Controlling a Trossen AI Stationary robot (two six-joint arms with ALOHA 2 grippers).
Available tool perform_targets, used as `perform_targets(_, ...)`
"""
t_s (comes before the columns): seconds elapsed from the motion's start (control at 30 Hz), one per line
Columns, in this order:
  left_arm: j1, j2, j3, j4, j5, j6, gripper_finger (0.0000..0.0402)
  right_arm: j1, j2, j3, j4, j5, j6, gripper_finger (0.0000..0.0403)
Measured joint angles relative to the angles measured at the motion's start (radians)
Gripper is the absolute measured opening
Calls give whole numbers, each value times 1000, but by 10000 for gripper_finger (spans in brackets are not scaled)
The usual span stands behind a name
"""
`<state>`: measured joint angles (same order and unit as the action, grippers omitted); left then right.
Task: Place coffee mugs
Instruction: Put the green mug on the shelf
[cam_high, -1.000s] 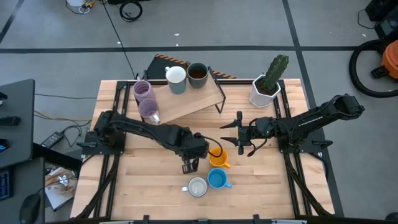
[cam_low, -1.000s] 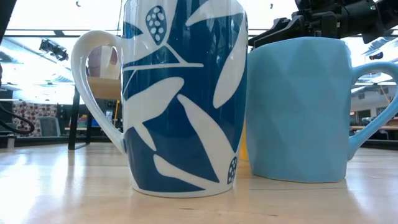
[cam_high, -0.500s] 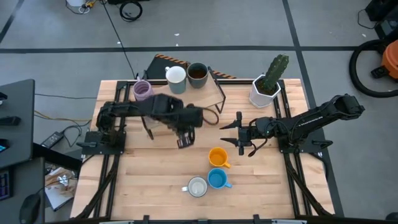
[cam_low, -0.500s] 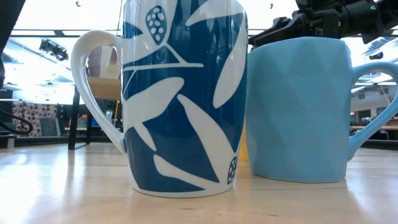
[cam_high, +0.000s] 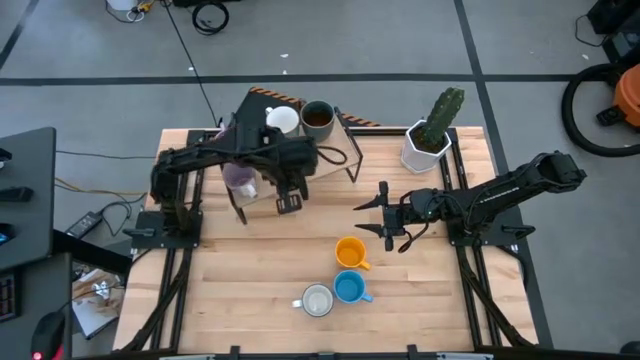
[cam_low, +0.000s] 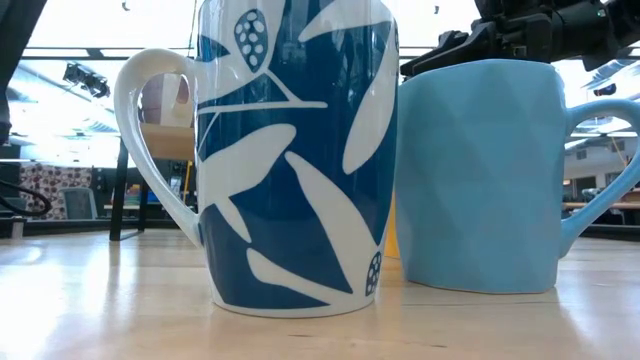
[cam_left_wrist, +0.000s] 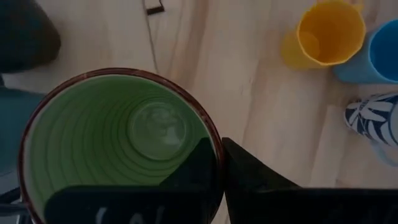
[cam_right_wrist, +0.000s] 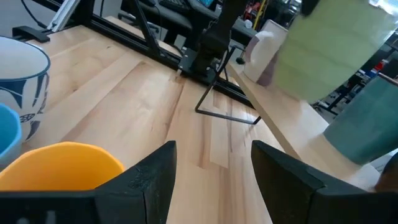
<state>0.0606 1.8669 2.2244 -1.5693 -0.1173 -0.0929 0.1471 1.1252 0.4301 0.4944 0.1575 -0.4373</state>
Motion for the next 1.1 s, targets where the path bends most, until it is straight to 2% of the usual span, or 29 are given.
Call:
perform_targets(0.27,40,-184,-230,40,25,62,24,1,0,0,6,-16,14,214)
perform_targets(0.37,71,-247,-286,106,56,108,24,1,0,0,33,-22,14,214)
perform_targets(0.57,150,-321,-365,116,107,184,24,1,0,0,43,-23,14,214)
perform_targets(0.87,225,-331,-400,140,132,306,24,1,0,0,44,-26,15,214)
perform_targets(1.1,295,-329,-400,134,175,329,24,1,0,0,43,-29,15,214)
